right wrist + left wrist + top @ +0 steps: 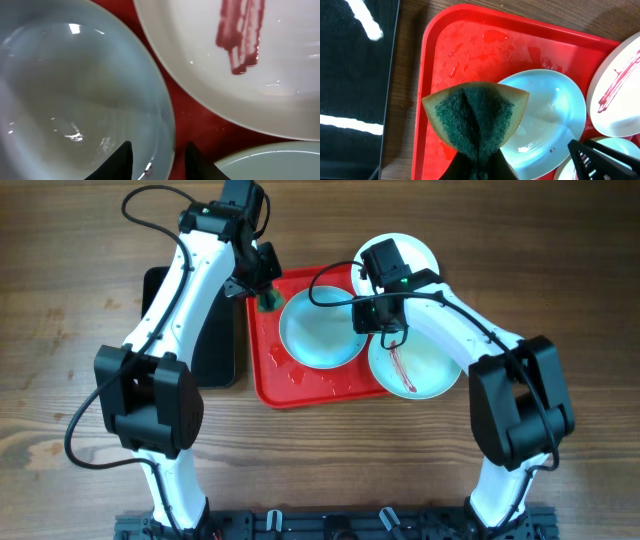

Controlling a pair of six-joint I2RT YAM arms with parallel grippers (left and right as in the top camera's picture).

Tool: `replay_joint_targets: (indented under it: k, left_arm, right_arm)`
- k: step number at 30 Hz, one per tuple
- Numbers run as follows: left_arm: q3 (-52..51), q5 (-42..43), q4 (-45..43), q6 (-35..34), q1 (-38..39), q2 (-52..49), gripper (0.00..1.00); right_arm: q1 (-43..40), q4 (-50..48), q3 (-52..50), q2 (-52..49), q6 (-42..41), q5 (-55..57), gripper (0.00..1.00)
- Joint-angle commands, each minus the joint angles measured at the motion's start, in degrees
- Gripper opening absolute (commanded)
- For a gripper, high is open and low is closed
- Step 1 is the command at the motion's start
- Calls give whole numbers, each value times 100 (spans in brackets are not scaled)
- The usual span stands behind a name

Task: Clean dirty plates on tray and stack at the side
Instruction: 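Carry the cleaned plate to the right side of the table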

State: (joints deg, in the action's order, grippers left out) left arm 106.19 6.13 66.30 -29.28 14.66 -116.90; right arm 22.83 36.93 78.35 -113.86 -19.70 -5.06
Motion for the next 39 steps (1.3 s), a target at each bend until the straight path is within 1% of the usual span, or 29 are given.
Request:
replay_joint_targets:
  k: [1,6,7,12,13,14,16,17,23,26,31,35,39]
  left_arm:
    - [70,87,4,55,20,55,4]
    - [70,87,2,55,22,55,4]
    - [70,87,2,55,24,55,4]
    - [70,83,17,57,24,55,4]
    - [70,66,17,57,24,55,4]
    - [70,42,17,57,24,55,4]
    - [70,22,17,59,24,55,4]
    - [70,22,17,59,24,55,4]
    - [70,22,15,59,22,55,4]
    - [70,22,13,57,22,55,4]
    - [70,22,15,57,22,55,4]
    - [70,22,13,57,22,55,4]
    - [70,22,13,57,22,55,4]
  right_arm:
    - [15,-107,-4,-199,-144,243,35]
    - [15,-367,-4,-369,-234,9,34]
    - [15,-385,-4,-400,-306,7,31]
    - [15,-393,-4,-608,-481,-42,27]
    - [15,-400,-4,-654,-498,-72,25]
    - [15,-402,-4,-662,-551,-101,20]
    - [15,-385,-4,-671,-660,-103,5]
    - [17,-369,-4,-671,-758,-101,4]
    - [15,-343,9,-625,-741,-535,4]
    - [13,-341,20,-424,-713,-881,4]
    - [-74,-140,20,341,-577,-1139,4]
    - [-332,269,20,1021,-448,-1132,4]
    - [-704,612,20,1412,-424,-861,4]
